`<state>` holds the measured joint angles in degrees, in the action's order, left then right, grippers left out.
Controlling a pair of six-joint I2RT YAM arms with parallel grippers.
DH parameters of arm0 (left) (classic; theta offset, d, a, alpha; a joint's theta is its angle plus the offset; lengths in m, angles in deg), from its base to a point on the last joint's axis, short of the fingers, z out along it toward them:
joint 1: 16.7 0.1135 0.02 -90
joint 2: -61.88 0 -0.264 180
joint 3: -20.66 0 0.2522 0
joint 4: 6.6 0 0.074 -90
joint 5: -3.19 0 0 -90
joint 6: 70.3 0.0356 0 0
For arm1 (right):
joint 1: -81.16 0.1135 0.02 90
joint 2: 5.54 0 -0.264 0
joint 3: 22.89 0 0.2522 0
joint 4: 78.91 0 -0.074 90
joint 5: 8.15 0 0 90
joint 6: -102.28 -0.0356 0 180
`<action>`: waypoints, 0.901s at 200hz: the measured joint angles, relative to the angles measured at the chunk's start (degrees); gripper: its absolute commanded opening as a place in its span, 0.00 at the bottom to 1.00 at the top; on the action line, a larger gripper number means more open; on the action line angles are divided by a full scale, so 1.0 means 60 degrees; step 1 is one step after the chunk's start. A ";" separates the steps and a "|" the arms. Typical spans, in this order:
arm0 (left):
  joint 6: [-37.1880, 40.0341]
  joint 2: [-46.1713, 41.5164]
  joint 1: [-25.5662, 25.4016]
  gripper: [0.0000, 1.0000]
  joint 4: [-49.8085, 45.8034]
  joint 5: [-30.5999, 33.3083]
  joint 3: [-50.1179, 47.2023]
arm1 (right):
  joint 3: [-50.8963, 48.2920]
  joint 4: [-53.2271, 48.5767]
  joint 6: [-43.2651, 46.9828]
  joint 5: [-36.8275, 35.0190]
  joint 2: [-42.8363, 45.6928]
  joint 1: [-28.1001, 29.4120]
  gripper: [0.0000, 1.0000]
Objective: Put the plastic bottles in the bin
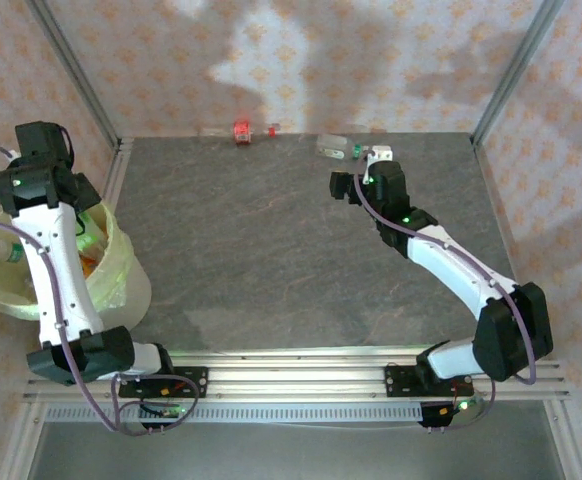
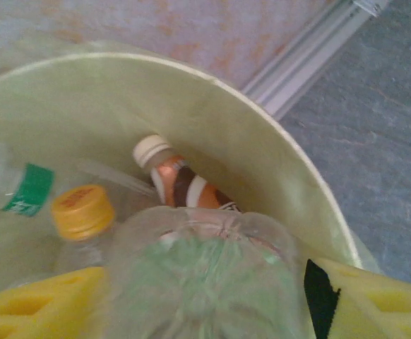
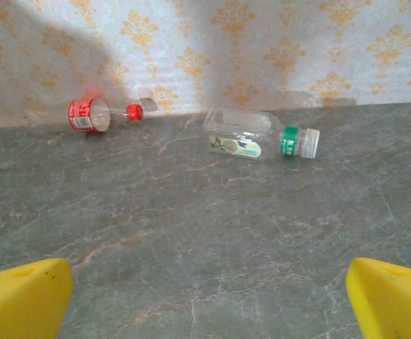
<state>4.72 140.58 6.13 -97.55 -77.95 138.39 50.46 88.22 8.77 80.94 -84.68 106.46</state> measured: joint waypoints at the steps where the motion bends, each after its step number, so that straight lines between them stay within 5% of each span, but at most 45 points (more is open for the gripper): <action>1: -0.0007 0.0022 0.0007 0.78 0.0000 -0.0033 0.0004 | 0.0000 0.0000 -0.0011 -0.0007 0.0000 0.0000 0.99; 110: -0.0025 -0.0397 0.0018 0.96 0.0182 -0.1064 0.0328 | 0.0000 -0.0087 -0.1789 -0.0641 0.0000 -0.0583 0.99; 180: -0.1067 -0.1490 -0.0331 1.00 0.2175 -0.4182 -0.0758 | 0.0000 -0.0146 -0.1985 -0.0514 -0.0058 -0.0816 0.99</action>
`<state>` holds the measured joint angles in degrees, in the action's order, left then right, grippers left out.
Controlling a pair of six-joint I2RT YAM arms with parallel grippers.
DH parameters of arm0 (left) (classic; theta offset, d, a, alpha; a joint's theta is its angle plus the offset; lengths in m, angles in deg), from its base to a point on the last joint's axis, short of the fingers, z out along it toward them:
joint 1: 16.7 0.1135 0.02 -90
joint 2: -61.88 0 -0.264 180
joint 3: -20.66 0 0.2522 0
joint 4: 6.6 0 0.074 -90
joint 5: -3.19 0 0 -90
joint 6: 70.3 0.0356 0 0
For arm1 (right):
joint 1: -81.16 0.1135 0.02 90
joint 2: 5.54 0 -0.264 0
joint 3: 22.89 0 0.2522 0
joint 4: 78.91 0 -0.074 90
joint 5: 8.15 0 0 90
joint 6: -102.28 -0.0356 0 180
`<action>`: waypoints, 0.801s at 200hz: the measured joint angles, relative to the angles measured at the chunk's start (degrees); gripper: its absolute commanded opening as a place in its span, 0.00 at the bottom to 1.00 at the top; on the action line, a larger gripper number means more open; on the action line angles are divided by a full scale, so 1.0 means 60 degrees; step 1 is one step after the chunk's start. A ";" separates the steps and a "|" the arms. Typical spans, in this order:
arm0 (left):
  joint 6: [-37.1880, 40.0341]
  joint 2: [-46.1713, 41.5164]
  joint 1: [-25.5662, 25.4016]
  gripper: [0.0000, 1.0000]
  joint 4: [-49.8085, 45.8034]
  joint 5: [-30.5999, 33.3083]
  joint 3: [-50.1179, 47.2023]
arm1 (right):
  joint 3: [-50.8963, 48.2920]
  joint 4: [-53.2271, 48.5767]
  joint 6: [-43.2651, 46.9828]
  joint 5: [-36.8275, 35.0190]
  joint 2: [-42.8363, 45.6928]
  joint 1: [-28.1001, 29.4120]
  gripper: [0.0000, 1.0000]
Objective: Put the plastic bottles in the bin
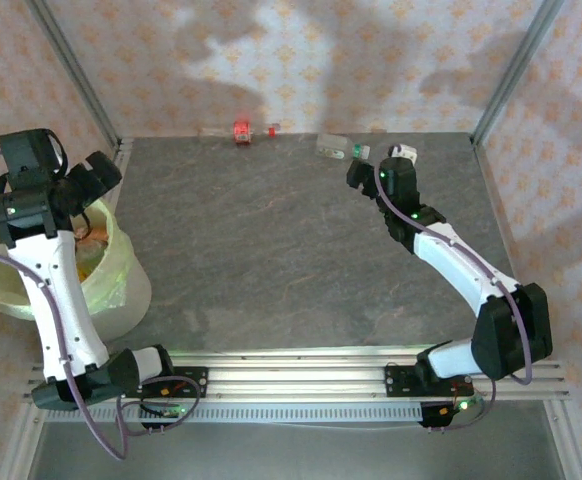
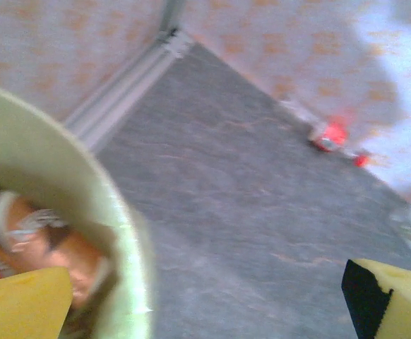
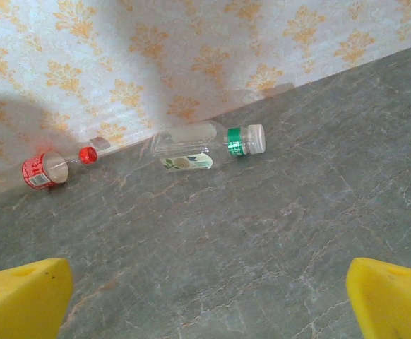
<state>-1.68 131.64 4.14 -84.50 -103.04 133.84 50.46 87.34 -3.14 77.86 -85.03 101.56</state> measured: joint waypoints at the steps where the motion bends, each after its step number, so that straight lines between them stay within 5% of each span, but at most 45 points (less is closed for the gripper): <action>1: -0.0044 0.0000 -0.0066 1.00 0.0055 -0.0033 -0.0018 | 0.0000 0.0000 0.0000 0.0022 -0.0007 -0.0004 0.99; 76: -0.1530 0.0874 -0.4178 1.00 0.2838 -0.0641 -0.0776 | 0.0922 -0.0430 0.0656 0.1996 -0.1384 -0.1253 0.99; 160: -0.2470 0.3009 -0.8098 1.00 0.5268 0.1311 -0.1596 | 0.4291 -0.1508 0.3187 0.4237 -0.4648 -0.2357 1.00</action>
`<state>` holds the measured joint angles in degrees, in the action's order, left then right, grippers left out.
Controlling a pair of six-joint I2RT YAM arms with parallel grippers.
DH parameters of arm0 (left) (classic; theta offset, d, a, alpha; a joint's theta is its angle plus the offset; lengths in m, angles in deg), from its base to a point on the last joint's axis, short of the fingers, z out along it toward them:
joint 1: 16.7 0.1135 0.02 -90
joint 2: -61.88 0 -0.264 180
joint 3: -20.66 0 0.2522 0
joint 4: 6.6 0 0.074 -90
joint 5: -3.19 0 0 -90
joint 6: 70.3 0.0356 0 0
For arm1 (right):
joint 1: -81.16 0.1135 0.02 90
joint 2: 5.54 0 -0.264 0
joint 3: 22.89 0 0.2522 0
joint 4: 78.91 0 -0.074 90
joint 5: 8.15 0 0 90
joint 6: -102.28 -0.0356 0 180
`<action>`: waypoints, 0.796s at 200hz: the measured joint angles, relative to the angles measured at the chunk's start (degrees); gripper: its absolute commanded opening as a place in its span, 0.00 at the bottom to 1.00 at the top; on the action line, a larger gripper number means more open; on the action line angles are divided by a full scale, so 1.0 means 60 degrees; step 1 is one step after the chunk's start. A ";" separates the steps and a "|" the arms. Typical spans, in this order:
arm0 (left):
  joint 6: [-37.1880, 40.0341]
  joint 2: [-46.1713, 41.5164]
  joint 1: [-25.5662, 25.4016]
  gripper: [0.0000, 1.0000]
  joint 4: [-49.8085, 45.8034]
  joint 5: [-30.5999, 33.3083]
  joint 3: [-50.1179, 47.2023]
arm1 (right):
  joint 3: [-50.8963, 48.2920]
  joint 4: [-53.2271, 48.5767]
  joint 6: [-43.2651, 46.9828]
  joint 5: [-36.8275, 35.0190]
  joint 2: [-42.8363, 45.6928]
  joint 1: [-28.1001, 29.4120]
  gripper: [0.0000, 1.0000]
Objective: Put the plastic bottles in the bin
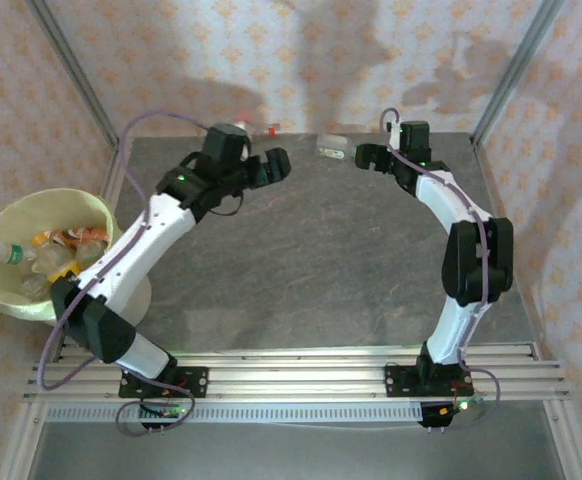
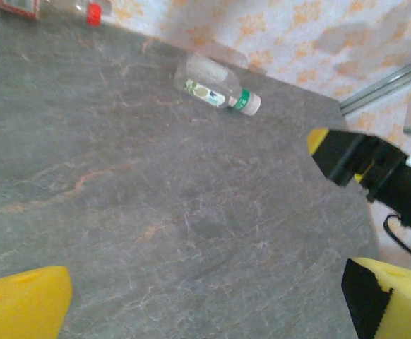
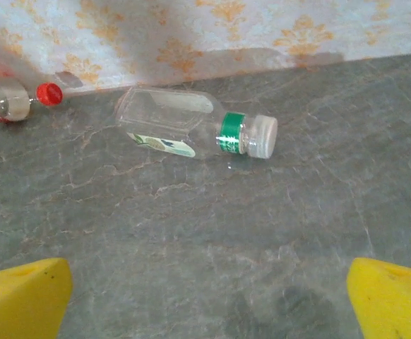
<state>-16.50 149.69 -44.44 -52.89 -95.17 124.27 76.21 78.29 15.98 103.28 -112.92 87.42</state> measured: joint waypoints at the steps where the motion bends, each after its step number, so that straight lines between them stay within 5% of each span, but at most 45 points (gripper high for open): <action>1: -0.0011 0.0040 -0.0036 1.00 0.0051 0.0029 -0.0015 | 0.0051 -0.0011 0.0069 0.0018 -0.0062 0.0000 1.00; 88: -0.1322 0.0845 -0.0718 1.00 0.0849 0.1439 -0.1348 | 0.4583 -0.1843 0.4455 0.1508 -0.3534 -0.0055 1.00; 159: -0.1497 0.0364 -0.0718 1.00 0.0783 0.2728 -0.1708 | 0.8932 -0.3406 0.6080 0.1916 -0.6532 -0.0117 0.98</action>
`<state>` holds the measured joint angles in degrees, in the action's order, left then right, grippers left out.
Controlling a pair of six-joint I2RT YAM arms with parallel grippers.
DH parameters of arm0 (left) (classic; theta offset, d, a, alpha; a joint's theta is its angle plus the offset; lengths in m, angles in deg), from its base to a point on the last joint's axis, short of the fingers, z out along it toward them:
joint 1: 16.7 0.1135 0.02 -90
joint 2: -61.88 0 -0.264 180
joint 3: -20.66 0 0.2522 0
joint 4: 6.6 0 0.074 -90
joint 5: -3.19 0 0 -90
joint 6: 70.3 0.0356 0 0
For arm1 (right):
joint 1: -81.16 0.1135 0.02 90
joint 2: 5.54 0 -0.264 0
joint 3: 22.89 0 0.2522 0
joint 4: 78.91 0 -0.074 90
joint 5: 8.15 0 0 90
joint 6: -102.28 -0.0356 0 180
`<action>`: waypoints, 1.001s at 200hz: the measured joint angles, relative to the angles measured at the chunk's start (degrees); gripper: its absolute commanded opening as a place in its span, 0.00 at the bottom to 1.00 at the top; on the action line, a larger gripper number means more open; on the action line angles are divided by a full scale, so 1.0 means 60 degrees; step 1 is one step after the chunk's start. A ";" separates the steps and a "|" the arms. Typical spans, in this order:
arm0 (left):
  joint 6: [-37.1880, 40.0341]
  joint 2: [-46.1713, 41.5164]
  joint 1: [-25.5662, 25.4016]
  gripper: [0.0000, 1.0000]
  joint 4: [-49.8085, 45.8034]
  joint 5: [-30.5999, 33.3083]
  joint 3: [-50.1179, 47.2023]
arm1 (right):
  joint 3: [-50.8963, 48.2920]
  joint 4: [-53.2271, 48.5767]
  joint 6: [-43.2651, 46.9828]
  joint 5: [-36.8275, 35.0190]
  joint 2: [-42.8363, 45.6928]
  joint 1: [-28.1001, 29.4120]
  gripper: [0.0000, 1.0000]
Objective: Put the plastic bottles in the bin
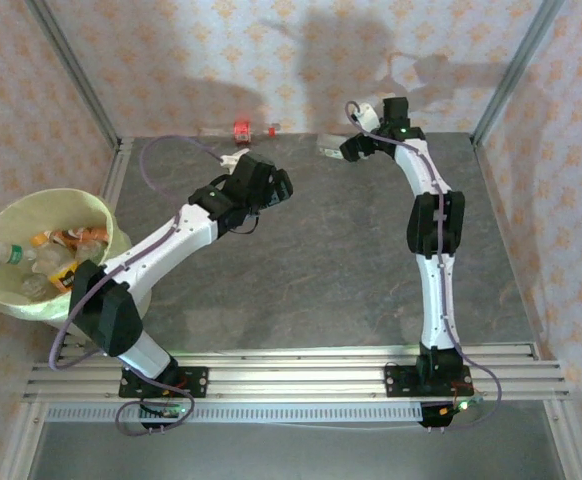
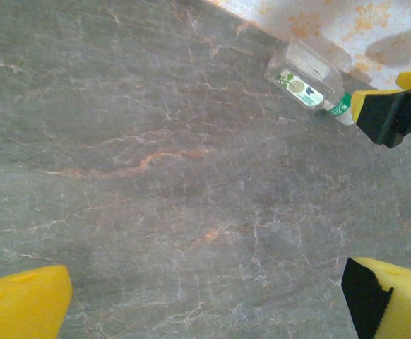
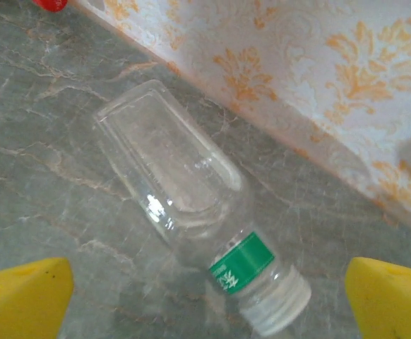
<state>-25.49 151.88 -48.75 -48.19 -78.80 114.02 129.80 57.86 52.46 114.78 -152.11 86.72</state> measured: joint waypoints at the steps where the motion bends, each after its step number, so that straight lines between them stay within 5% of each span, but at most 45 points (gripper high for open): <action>1: 0.0000 -0.0007 0.0000 1.00 0.0000 0.0018 -0.0004 | 0.0066 -0.0004 0.0018 0.0015 -0.0047 0.0000 0.98; 134: 0.0124 0.0882 0.0036 1.00 -0.1115 0.0535 0.0546 | 0.1494 0.1275 0.0922 0.0659 -0.2328 0.0007 1.00; 172: 0.0255 0.0907 0.0036 1.00 -0.1260 0.0535 0.0550 | 0.1504 0.1428 0.0925 0.0940 -0.2412 0.0051 0.94; 200: 0.0284 0.0907 0.0036 1.00 -0.1264 0.0532 0.0550 | 0.1519 0.1333 0.1020 0.1217 -0.2412 0.0135 0.80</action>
<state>-23.78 157.32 -48.53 -55.78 -75.61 117.32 138.92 65.86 58.58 122.08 -166.57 87.53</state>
